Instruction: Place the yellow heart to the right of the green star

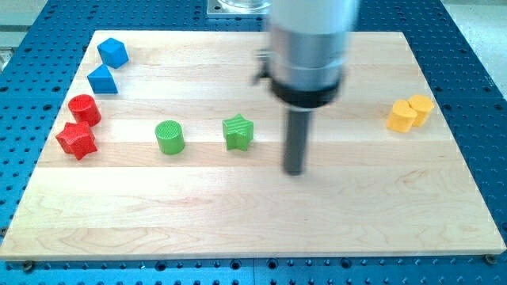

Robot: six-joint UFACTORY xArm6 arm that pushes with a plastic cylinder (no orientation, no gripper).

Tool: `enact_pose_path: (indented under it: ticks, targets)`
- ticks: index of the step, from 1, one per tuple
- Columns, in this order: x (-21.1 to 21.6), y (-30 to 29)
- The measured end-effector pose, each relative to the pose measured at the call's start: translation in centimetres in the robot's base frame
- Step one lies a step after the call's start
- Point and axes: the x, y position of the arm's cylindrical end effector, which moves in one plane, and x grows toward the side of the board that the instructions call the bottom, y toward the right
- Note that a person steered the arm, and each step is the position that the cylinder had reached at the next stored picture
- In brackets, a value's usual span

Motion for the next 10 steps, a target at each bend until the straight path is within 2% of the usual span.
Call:
enact_pose_path:
  ticks: [1,2,3,5,6,7,9,10]
  targets:
    - [-2.7,12.8]
    - [-7.0,19.1]
    - [-7.8,16.1]
    - [-5.6,5.3]
    - [-9.2,8.0]
    - [-9.2,4.7]
    - [-13.9,8.0]
    - [-10.9,2.1]
